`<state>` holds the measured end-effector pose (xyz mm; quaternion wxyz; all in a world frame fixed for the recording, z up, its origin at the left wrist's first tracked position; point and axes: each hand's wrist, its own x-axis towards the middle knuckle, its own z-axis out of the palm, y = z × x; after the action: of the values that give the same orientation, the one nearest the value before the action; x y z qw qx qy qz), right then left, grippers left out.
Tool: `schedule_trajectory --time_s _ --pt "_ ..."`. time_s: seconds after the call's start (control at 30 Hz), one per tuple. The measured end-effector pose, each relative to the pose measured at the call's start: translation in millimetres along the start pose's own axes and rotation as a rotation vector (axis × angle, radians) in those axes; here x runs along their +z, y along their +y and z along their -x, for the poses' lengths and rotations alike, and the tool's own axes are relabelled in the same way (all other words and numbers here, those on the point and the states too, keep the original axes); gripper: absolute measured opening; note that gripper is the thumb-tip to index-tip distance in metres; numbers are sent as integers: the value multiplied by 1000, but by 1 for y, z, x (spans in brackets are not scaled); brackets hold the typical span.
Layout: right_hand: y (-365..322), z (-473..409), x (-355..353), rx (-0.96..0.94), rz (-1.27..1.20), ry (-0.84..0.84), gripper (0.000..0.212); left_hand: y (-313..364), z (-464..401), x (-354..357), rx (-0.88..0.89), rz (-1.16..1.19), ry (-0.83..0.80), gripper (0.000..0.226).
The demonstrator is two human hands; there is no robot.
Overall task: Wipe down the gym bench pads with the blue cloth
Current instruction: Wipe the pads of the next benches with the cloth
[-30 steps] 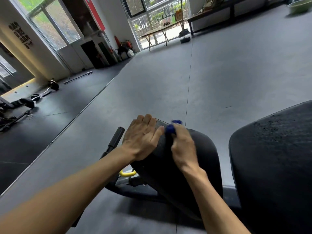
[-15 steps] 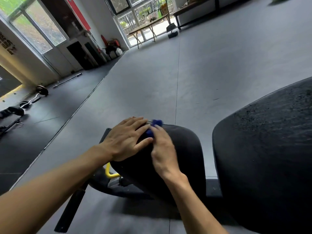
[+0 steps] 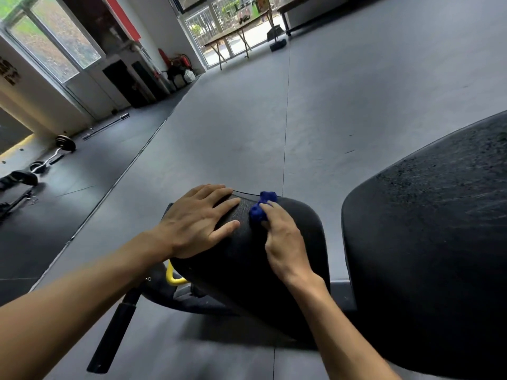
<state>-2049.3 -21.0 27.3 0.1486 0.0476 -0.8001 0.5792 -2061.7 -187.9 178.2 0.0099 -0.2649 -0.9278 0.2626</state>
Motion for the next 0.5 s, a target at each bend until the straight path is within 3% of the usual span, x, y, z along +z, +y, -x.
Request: schedule_trajectory --time_s 0.07,0.13,0.27,0.4,0.5 --pt "-4 -10 1 -94 -62 -58 46 0 0 0 2 -17 -7 74" --pt "16 -30 -6 -58 -99 -64 42 0 0 0 5 -26 -8 73" --pt "45 -55 -21 209 77 -24 40 0 0 -3 2 -29 -12 73" --pt "36 -10 -19 453 236 130 36 1 -1 1 0 -29 -15 72" --pt "12 39 -4 285 255 195 39 0 -1 1 17 -56 -9 70"
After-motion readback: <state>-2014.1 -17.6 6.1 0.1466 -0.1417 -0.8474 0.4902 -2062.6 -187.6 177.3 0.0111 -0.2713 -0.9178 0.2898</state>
